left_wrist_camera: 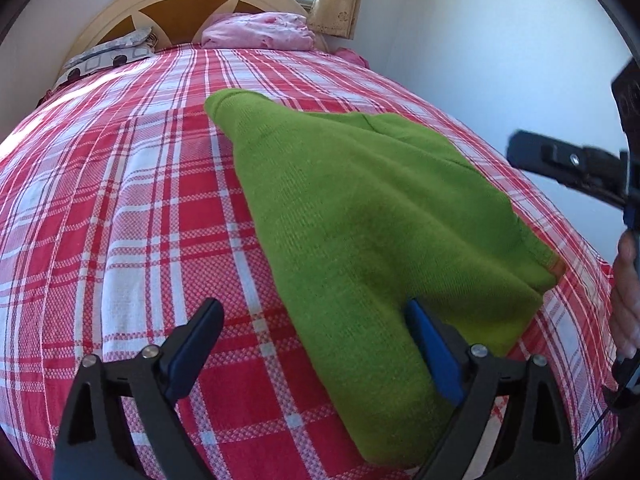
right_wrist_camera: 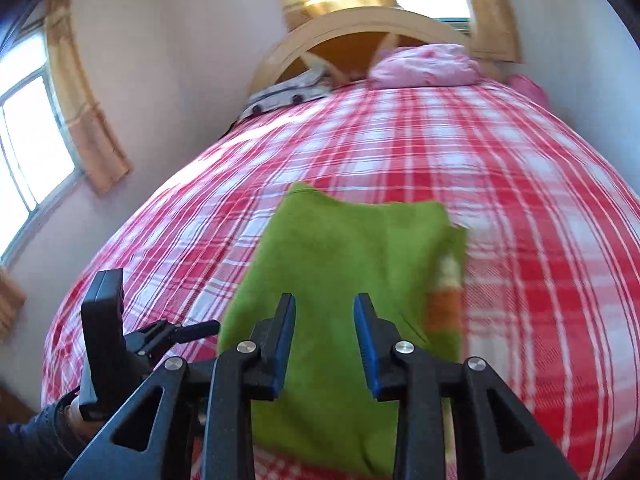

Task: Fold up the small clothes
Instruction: 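Release the folded sweater and press it flat with both grippers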

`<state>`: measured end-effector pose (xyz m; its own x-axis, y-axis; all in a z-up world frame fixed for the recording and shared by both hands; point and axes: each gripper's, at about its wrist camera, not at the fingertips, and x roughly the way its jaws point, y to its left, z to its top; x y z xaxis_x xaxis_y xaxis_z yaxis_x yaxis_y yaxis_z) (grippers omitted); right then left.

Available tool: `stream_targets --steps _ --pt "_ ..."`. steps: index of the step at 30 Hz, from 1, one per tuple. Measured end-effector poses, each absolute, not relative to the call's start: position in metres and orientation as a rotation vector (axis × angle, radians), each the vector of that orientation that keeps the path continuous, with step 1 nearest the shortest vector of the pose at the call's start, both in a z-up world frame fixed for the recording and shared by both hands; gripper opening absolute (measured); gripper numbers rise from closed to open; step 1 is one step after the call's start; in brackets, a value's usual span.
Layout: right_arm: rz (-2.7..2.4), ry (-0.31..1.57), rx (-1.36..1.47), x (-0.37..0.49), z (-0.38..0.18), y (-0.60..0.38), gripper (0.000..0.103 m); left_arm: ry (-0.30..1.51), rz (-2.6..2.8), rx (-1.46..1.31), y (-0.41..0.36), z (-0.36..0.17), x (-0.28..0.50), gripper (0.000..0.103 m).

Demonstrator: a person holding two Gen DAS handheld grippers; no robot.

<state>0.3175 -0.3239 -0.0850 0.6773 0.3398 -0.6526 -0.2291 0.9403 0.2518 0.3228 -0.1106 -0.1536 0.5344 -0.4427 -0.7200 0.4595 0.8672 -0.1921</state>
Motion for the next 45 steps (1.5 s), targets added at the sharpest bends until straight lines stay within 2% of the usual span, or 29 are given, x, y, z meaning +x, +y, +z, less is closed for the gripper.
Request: stream_targets --steps 4,5,6,7,11,14,16,17,18,24,29,37,41,45 --pt "0.16 0.945 0.198 0.377 -0.128 -0.348 0.029 0.853 -0.531 0.019 -0.11 -0.154 0.321 0.098" --pt "0.156 0.941 0.237 0.383 -0.135 -0.36 0.021 0.856 -0.533 0.017 -0.11 -0.154 0.321 0.098" --pt "0.143 0.922 0.262 0.385 -0.138 -0.371 0.006 0.86 -0.537 0.017 -0.11 -0.155 0.321 0.099" --pt "0.129 0.92 0.273 0.384 -0.138 -0.375 0.0 0.863 -0.538 0.023 -0.112 -0.155 0.321 0.099" --pt "0.126 0.903 0.279 0.376 -0.136 -0.374 0.0 0.874 -0.53 0.046 -0.115 -0.157 0.321 0.101" --pt "0.13 0.852 0.14 0.364 -0.118 -0.342 0.007 0.881 -0.519 0.05 -0.116 -0.158 0.321 0.103" --pt "0.17 0.825 0.065 0.368 -0.112 -0.326 0.03 0.883 -0.513 0.056 -0.116 -0.158 0.321 0.103" --pt "0.2 0.818 0.043 0.368 -0.11 -0.315 0.048 0.884 -0.51 0.059 -0.117 -0.158 0.321 0.103" --pt "0.236 0.81 0.032 0.371 -0.109 -0.305 0.051 0.885 -0.508 0.062 -0.117 -0.158 0.321 0.103" --pt "0.276 0.885 -0.084 0.396 -0.132 -0.271 0.051 0.883 -0.498 0.076 -0.118 -0.158 0.32 0.103" --pt "0.278 0.928 -0.059 0.401 -0.135 -0.273 0.051 0.885 -0.492 0.078 -0.119 -0.158 0.319 0.103" --pt "0.255 0.83 0.042 0.379 -0.121 -0.311 0.051 0.885 -0.489 0.081 -0.12 -0.158 0.321 0.103" --pt "0.192 0.864 0.043 0.37 -0.135 -0.338 0.051 0.886 -0.489 0.083 -0.12 -0.158 0.321 0.103" --pt "0.217 0.816 0.033 0.363 -0.145 -0.344 0.052 0.888 -0.487 0.092 -0.122 -0.158 0.321 0.103"
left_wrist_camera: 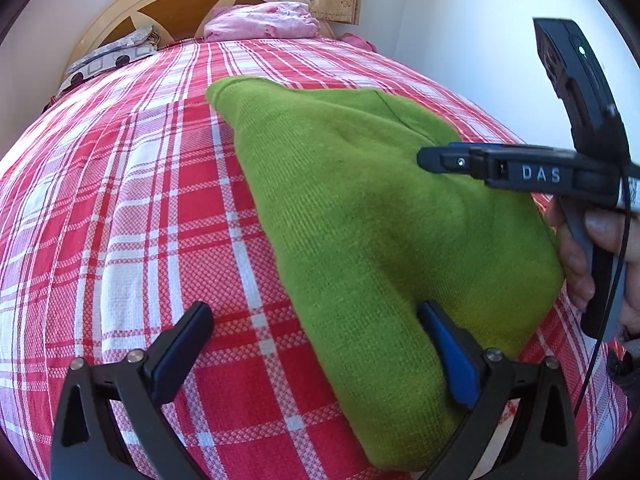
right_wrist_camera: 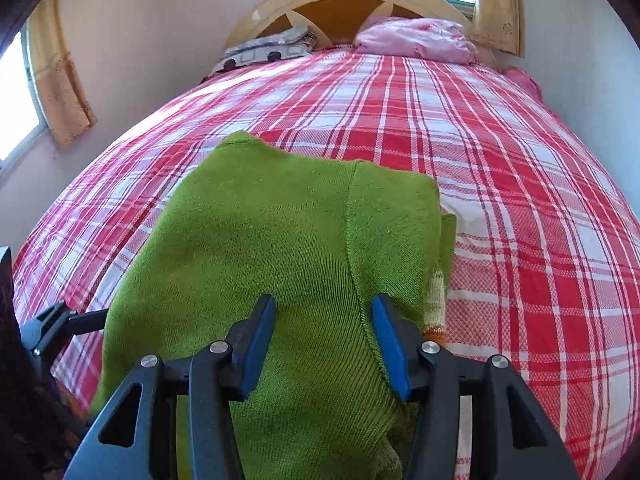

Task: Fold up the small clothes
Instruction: 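Release the folded sweater and press it flat with both grippers, then grasp the striped sweater edge with the right gripper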

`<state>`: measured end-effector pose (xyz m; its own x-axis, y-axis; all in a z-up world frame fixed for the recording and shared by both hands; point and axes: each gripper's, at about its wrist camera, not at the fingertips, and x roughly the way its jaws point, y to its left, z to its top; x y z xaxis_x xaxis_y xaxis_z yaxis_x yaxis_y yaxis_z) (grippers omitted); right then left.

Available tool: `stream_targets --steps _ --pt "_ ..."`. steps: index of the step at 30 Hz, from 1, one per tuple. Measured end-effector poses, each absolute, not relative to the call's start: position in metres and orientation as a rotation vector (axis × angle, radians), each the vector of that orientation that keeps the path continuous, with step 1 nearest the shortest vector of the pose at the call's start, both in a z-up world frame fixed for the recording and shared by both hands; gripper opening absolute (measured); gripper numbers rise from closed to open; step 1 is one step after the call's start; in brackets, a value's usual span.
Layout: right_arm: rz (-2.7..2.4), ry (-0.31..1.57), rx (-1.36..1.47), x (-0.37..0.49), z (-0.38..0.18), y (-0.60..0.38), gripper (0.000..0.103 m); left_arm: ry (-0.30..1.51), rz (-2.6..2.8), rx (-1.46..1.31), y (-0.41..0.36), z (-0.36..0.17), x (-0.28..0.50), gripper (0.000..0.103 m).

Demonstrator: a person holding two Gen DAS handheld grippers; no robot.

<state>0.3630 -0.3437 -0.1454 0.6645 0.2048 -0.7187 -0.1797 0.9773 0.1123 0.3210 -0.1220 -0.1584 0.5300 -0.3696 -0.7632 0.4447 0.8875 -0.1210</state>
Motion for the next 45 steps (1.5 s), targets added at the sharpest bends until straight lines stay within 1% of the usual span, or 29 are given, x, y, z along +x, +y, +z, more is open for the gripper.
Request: stream_targets --steps 5,8,11,14,17,18,20,22,23,24,25,26,27,32,37,40,43,44,45 --pt "0.209 0.777 0.018 0.357 -0.148 -0.343 0.052 0.887 -0.472 0.068 -0.117 -0.152 0.322 0.103" --pt "0.219 0.753 0.037 0.353 -0.149 -0.346 0.052 0.808 -0.429 0.024 -0.108 -0.129 0.322 0.103" --pt "0.224 0.743 0.046 0.352 -0.15 -0.347 0.052 0.722 -0.385 0.08 -0.115 -0.105 0.337 0.103" --pt "0.23 0.732 0.058 0.35 -0.15 -0.349 0.052 0.742 -0.358 0.133 -0.13 -0.102 0.371 0.103" --pt "0.27 0.726 0.118 0.349 -0.149 -0.357 0.052 0.802 -0.239 0.204 -0.137 -0.12 0.412 0.103" --pt "0.288 0.726 0.153 0.349 -0.147 -0.363 0.052 0.848 -0.267 0.174 -0.135 -0.13 0.423 0.103" --pt "0.336 0.717 0.243 0.346 -0.141 -0.379 0.052 0.877 -0.29 0.075 -0.127 -0.137 0.429 0.103" --pt "0.319 0.678 0.315 0.34 -0.132 -0.401 0.056 0.875 -0.288 0.047 -0.125 -0.136 0.425 0.103" --pt "0.285 0.659 0.331 0.339 -0.129 -0.41 0.062 0.865 -0.29 0.036 -0.122 -0.133 0.42 0.103" --pt "0.269 0.647 0.353 0.338 -0.127 -0.419 0.066 0.855 -0.296 0.024 -0.121 -0.131 0.413 0.103" --pt "0.272 0.646 0.381 0.34 -0.126 -0.427 0.068 0.846 -0.308 0.002 -0.117 -0.128 0.405 0.103" --pt "0.282 0.658 0.413 0.344 -0.127 -0.435 0.073 0.834 -0.319 -0.032 -0.111 -0.125 0.395 0.103" --pt "0.28 0.679 0.441 0.351 -0.129 -0.442 0.074 0.829 -0.33 -0.062 -0.108 -0.124 0.386 0.103" --pt "0.331 0.795 0.51 0.39 -0.151 -0.451 0.075 0.874 -0.437 -0.172 -0.107 -0.14 0.366 0.103" --pt "0.345 0.851 0.581 0.414 -0.171 -0.452 0.075 0.875 -0.479 -0.128 -0.121 -0.147 0.358 0.103" --pt "0.302 0.801 0.579 0.41 -0.166 -0.454 0.074 0.906 -0.505 -0.135 -0.126 -0.154 0.363 0.103" --pt "0.337 0.748 0.542 0.403 -0.151 -0.448 0.074 0.89 -0.5 -0.139 -0.127 -0.153 0.359 0.103" --pt "0.353 0.75 0.525 0.403 -0.148 -0.444 0.072 0.887 -0.501 -0.139 -0.127 -0.153 0.358 0.103" --pt "0.382 0.782 0.506 0.407 -0.148 -0.437 0.063 0.885 -0.503 -0.143 -0.126 -0.153 0.358 0.103"
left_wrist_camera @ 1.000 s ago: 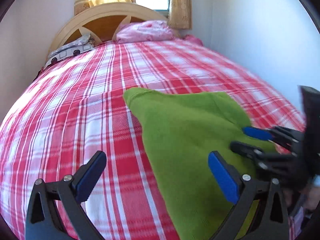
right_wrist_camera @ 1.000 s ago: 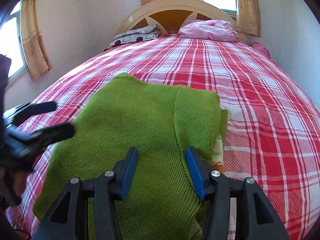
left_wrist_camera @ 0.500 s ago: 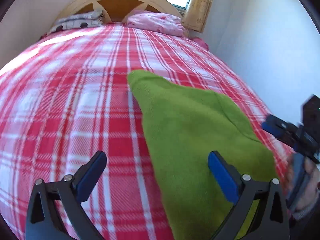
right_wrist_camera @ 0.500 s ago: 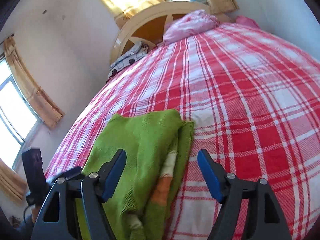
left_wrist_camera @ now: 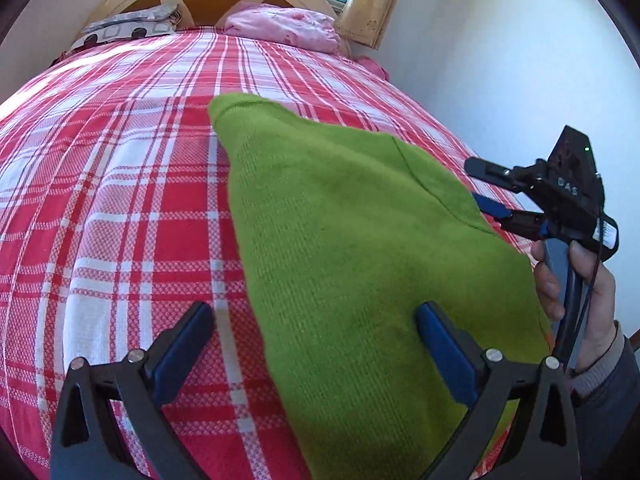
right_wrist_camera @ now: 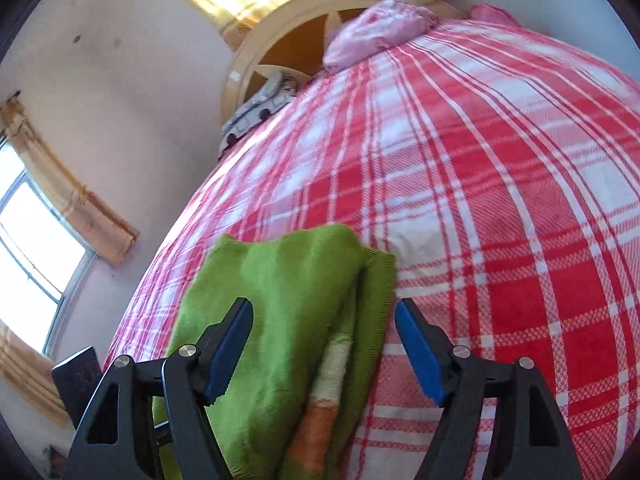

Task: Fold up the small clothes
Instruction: 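Grasp the striped sweater edge with the right gripper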

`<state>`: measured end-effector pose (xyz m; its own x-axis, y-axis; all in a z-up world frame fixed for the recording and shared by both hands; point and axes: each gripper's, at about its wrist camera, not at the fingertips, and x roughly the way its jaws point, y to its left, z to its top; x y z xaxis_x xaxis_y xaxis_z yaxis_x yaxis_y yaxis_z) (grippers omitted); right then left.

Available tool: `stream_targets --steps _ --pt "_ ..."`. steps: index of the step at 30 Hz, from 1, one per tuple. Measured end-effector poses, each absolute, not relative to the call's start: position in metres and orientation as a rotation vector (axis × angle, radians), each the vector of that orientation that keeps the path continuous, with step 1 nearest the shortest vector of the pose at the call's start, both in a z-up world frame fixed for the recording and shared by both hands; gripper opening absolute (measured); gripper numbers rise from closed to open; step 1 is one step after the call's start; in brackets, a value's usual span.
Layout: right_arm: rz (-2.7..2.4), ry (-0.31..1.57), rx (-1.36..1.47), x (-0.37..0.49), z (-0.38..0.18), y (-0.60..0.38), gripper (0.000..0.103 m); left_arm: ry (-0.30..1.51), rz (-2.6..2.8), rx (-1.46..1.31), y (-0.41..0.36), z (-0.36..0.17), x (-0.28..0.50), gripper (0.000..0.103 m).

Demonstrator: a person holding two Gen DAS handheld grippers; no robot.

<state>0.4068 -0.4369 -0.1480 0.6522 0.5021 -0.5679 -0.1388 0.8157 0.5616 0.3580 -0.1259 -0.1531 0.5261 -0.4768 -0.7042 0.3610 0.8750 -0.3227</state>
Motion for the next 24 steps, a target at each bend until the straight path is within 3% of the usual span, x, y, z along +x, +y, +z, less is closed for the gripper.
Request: stream_targets --steps 1,3,6,11,13,14,15,17,22,23,24 --pt "0.399 0.816 0.499 0.41 -0.15 -0.433 0.058 0.884 -0.504 -0.148 -0.125 -0.153 0.358 0.103" --pt "0.354 0.869 0.419 0.414 -0.155 -0.421 0.016 0.88 -0.503 -0.149 -0.125 -0.152 0.356 0.103" --pt "0.345 0.811 0.466 0.399 -0.145 -0.428 0.01 0.836 -0.477 -0.139 -0.122 -0.147 0.349 0.103" --pt "0.295 0.847 0.458 0.396 -0.165 -0.438 0.01 0.864 -0.488 -0.076 -0.133 -0.15 0.348 0.103" --pt "0.276 0.841 0.424 0.396 -0.161 -0.437 0.016 0.898 -0.511 -0.057 -0.138 -0.154 0.352 0.103" --pt "0.252 0.829 0.394 0.396 -0.157 -0.436 0.033 0.896 -0.513 -0.058 -0.137 -0.153 0.352 0.103" --pt "0.212 0.818 0.364 0.397 -0.155 -0.436 0.057 0.896 -0.516 -0.063 -0.137 -0.154 0.351 0.103" --pt "0.171 0.796 0.379 0.398 -0.157 -0.444 0.073 0.897 -0.518 -0.077 -0.134 -0.154 0.351 0.103" --pt "0.317 0.844 0.54 0.425 -0.175 -0.462 0.073 0.901 -0.516 -0.07 -0.137 -0.155 0.35 0.103" --pt "0.336 0.849 0.567 0.429 -0.177 -0.464 0.071 0.904 -0.52 -0.076 -0.136 -0.155 0.35 0.103" --pt "0.365 0.855 0.6 0.432 -0.18 -0.466 0.061 0.908 -0.523 -0.076 -0.136 -0.155 0.351 0.103"
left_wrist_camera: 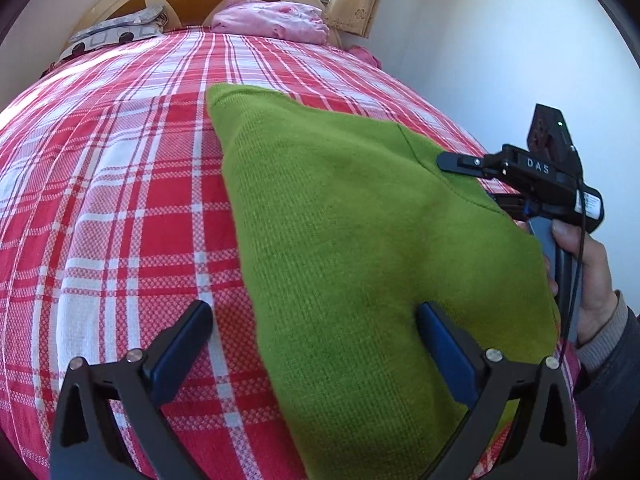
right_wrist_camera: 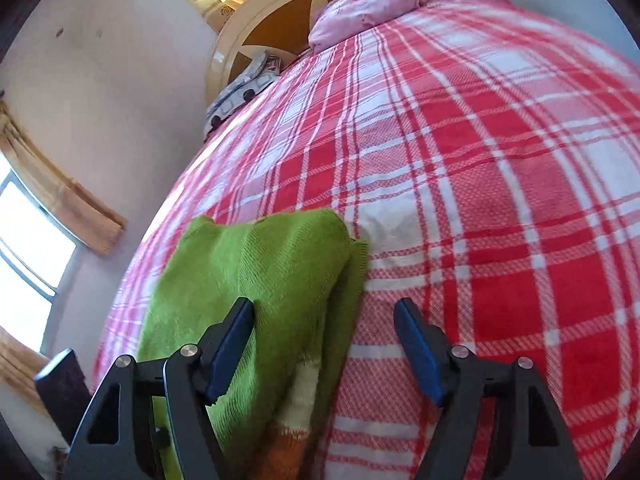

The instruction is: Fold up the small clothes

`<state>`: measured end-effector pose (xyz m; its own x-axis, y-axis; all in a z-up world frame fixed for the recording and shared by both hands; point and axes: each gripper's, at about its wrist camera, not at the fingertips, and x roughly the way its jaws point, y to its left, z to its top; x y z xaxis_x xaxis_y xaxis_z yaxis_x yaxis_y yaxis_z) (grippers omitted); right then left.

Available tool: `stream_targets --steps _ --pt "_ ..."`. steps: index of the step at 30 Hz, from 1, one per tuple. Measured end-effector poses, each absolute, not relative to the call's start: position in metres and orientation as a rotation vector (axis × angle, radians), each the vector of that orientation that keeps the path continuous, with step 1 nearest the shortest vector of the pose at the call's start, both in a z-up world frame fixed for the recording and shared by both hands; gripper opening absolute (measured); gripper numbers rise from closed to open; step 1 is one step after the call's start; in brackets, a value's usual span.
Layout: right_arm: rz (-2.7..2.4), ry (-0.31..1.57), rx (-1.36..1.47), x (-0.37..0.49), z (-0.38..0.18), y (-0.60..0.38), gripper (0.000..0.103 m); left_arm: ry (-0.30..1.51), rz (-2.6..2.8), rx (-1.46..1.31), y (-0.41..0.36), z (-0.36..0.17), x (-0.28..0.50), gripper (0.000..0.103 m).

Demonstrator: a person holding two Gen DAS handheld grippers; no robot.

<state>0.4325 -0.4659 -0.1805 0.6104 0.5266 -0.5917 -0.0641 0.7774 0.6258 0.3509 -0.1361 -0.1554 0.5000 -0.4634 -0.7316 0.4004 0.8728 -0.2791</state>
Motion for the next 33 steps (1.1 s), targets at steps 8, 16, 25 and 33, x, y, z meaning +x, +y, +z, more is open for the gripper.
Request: stream_targets --steps 8,16,25,33 --pt "0.488 0.86 0.635 0.438 -0.192 -0.454 0.035 0.907 -0.519 -0.001 -0.149 -0.156 0.349 0.103" --pt "0.447 0.835 0.563 0.434 -0.191 -0.442 0.031 0.887 -0.546 0.06 -0.156 -0.153 0.342 0.09" --pt "0.346 0.819 0.432 0.417 -0.174 -0.427 0.022 0.854 -0.53 0.111 -0.161 -0.141 0.329 0.059" --pt "0.336 0.801 0.415 0.394 -0.16 -0.419 0.019 0.866 -0.522 0.107 -0.15 -0.122 0.321 0.036"
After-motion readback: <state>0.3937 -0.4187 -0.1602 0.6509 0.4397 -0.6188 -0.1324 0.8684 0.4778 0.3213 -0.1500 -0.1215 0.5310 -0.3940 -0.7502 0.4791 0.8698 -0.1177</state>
